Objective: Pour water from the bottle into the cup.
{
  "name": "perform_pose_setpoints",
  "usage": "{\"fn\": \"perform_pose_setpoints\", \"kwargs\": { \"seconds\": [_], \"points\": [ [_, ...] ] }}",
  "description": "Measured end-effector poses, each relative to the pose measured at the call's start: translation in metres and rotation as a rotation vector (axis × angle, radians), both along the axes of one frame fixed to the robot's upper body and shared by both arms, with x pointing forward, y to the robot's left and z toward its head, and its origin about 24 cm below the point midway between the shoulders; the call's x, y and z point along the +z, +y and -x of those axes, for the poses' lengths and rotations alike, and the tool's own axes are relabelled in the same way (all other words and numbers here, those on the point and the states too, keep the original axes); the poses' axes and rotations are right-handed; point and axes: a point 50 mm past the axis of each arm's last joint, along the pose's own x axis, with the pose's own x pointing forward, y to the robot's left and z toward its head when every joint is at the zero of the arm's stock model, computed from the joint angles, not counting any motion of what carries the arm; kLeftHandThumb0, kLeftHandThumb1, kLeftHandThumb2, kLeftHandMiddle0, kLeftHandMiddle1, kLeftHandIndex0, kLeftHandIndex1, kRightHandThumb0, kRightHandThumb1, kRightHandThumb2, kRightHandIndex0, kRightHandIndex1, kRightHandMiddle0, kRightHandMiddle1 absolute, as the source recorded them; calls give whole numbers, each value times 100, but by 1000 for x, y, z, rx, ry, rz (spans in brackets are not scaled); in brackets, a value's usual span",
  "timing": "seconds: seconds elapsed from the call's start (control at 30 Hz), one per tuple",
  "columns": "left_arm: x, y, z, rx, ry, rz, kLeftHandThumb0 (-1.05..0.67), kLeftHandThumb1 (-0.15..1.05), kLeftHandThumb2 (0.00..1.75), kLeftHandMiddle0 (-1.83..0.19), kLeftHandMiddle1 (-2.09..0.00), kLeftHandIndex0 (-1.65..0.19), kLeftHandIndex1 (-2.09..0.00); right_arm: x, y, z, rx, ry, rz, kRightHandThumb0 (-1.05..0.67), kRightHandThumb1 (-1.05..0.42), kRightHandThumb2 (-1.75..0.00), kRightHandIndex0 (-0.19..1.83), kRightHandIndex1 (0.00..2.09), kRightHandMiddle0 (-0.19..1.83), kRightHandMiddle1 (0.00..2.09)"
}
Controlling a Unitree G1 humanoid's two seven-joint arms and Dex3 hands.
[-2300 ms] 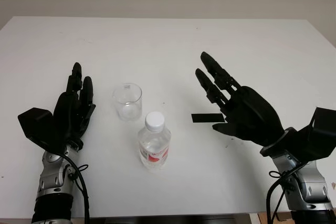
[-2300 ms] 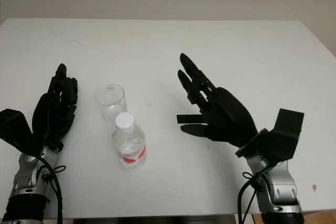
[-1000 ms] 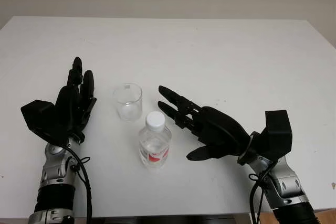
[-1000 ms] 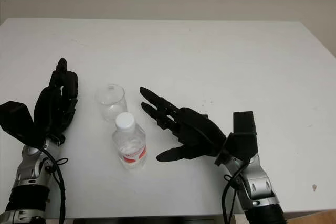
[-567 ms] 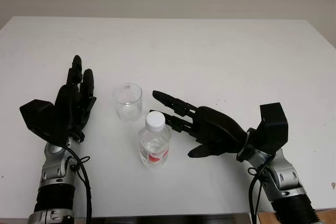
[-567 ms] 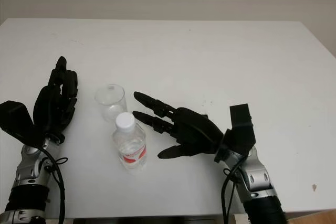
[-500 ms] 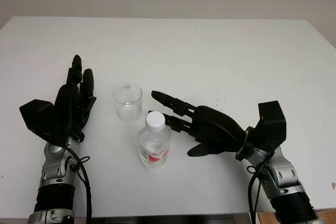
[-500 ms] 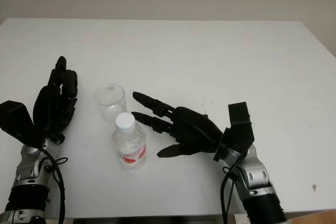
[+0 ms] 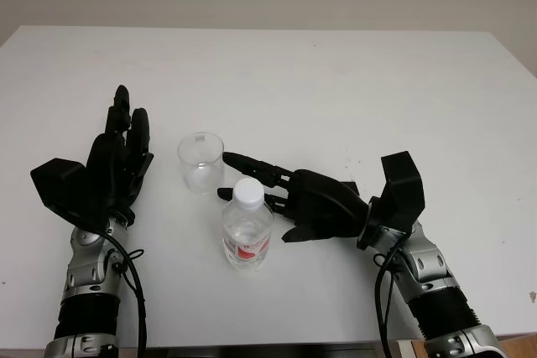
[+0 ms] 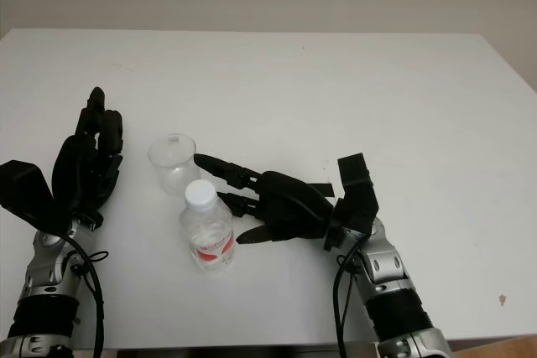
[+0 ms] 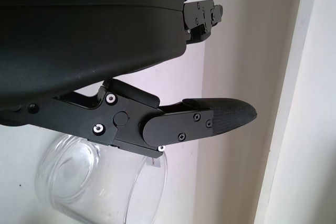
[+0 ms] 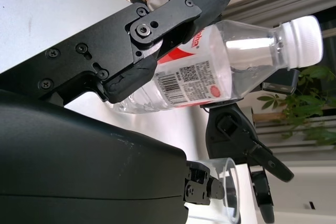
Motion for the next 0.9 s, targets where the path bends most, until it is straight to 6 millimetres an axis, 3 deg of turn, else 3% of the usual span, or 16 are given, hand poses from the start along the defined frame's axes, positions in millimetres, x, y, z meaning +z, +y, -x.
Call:
{"fn": "perform_pose_setpoints", "kwargs": {
  "seconds": [0.9],
  "points": [
    [5, 5, -2, 10, -14, -3, -69, 105, 50, 13, -6, 11, -6, 0, 16, -9, 83, -27, 32, -91, -76, -6, 13, 24, 6, 15]
  ]
}}
